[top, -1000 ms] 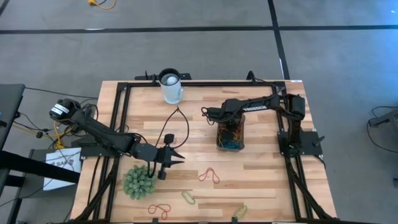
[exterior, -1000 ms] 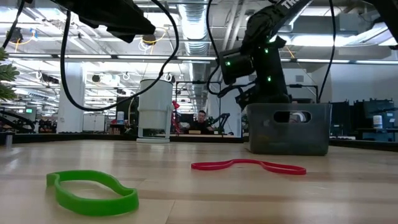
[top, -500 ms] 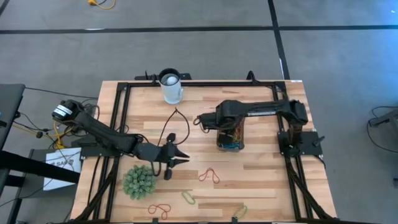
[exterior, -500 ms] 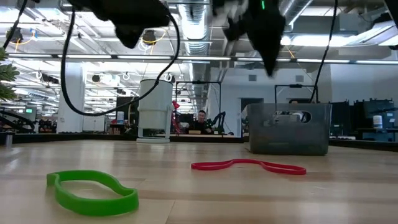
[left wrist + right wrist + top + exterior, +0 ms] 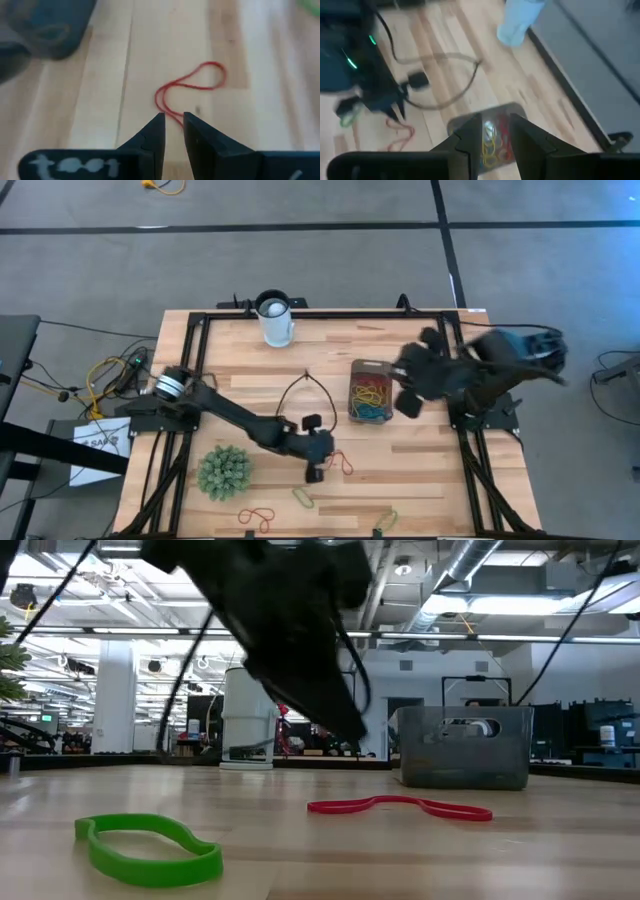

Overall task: Pick and place items into bin
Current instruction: Put the red rubber band into the black bin

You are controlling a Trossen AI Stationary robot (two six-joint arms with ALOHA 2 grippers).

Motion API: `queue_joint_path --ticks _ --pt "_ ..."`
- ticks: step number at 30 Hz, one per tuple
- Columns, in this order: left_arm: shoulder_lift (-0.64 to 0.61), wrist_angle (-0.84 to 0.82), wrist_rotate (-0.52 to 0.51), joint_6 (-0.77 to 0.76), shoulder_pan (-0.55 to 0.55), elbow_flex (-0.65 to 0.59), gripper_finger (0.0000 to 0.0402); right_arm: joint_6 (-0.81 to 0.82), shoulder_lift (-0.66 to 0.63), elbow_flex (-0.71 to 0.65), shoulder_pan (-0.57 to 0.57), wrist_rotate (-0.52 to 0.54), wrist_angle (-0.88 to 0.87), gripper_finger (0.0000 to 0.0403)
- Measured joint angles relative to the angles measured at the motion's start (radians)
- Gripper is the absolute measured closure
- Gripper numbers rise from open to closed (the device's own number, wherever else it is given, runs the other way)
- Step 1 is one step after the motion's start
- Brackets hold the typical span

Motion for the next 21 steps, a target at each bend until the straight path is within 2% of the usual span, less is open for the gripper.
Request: queue_joint_path --ticks 3,6,9,13,17,21 --pt "0.093 0.011 0.016 -0.041 0.000 0.080 0.0344 0.042 -0.088 -0.101 0.112 0.098 0.054 0.0310" --pt "0.158 0.007 0.055 -0.081 -0.004 0.151 0.0344 0.037 -0.164 -0.246 0.195 0.118 0.150 0.0310" --pt "0.202 0.002 0.048 -0.112 -0.009 0.185 0.0344 0.036 -0.234 -0.403 0.247 0.136 0.240 0.0310" --pt "0.215 -0.039 -0.009 -0.179 -0.011 0.186 0.0344 0.041 -0.365 -0.618 0.274 0.152 0.380 0.0310" --pt "0.214 -0.102 -0.101 -0.227 -0.019 0.185 0.0344 0.007 -0.512 -0.858 0.284 0.100 0.577 0.0310" --pt "0.214 -0.105 -0.116 -0.232 -0.022 0.185 0.0344 0.007 -0.643 -1.085 0.284 0.073 0.737 0.0310"
